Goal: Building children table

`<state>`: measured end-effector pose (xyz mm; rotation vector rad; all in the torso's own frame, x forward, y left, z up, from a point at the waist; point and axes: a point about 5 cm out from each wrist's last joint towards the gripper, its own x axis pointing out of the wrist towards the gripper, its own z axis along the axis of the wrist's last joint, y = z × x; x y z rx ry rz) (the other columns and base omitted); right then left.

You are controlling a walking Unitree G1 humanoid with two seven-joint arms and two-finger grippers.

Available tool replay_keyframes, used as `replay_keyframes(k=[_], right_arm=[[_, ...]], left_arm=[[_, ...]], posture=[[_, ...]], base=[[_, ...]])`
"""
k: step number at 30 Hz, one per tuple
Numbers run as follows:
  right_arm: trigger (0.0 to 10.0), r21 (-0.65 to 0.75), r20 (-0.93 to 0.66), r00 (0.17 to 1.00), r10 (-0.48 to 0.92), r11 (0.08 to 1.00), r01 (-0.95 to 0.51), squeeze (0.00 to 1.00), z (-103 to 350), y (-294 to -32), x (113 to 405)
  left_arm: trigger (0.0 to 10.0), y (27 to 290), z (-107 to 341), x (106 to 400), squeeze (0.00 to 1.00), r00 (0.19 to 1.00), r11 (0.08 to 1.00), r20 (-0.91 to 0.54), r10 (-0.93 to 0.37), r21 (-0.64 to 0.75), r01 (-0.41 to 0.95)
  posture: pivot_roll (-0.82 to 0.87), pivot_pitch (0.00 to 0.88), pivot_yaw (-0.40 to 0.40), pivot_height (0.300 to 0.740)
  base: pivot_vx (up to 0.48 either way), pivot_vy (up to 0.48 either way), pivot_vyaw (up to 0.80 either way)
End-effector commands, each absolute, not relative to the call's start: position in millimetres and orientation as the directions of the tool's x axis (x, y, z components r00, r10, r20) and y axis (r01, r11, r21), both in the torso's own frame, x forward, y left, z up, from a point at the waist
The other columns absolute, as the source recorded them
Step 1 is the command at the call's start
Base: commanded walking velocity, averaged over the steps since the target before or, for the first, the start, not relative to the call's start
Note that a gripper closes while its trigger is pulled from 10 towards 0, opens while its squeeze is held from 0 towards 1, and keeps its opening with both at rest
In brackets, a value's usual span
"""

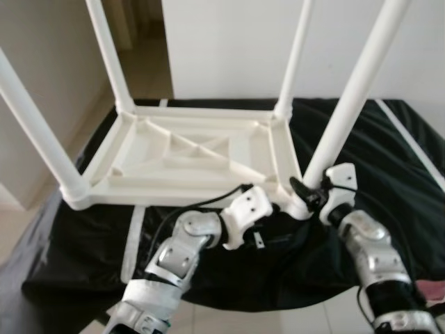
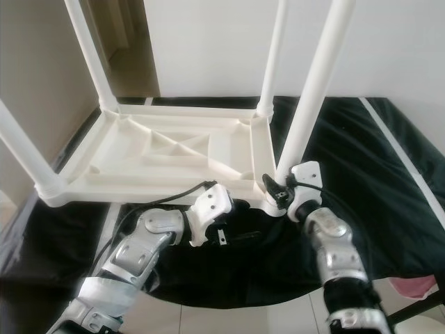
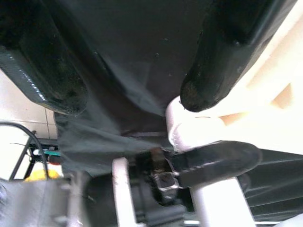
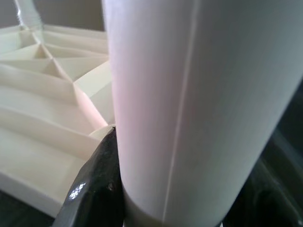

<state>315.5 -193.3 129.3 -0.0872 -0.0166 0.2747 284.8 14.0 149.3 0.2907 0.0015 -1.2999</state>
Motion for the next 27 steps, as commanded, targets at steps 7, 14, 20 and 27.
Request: replay_keyframes(k=[7, 14, 20, 27], right_arm=[[10.0, -0.016, -0.065, 0.997, -0.044, 0.999, 0.043, 0.00, 111.0, -192.8, 306.1], [10.0, 0.047, -0.116, 0.933, -0.340, 0.937, 0.347, 0.00, 99.9, -193.4, 296.6], [10.0, 0.085, -0.147, 0.886, -0.439, 0.887, 0.454, 0.00, 98.1, -184.6, 291.5], [10.0, 0.112, -0.097, 0.908, -0.408, 0.902, 0.418, 0.00, 108.4, -173.7, 294.7]], left_arm=[[10.0, 28.3, 156.6, 315.6, 0.00, 0.645, 0.615, -0.060, -0.761, 0.246, 0.749], [10.0, 28.9, 156.2, 319.7, 0.00, 0.665, 0.628, -0.050, -0.745, 0.282, 0.725], [10.0, 25.3, 157.8, 320.7, 0.00, 0.660, 0.626, -0.041, -0.750, 0.277, 0.729], [10.0, 24.5, 157.1, 323.2, 0.00, 0.694, 0.638, -0.047, -0.718, 0.352, 0.684]], posture=[[-0.12, 0.000, 0.037, 0.740], [-0.12, 0.000, 0.038, 0.740], [-0.12, 0.000, 0.040, 0.740], [-0.11, 0.000, 0.037, 0.740]], base=[[0.000, 0.000, 0.00], [0.000, 0.000, 0.00], [0.000, 0.000, 0.00], [0.000, 0.000, 0.00]])
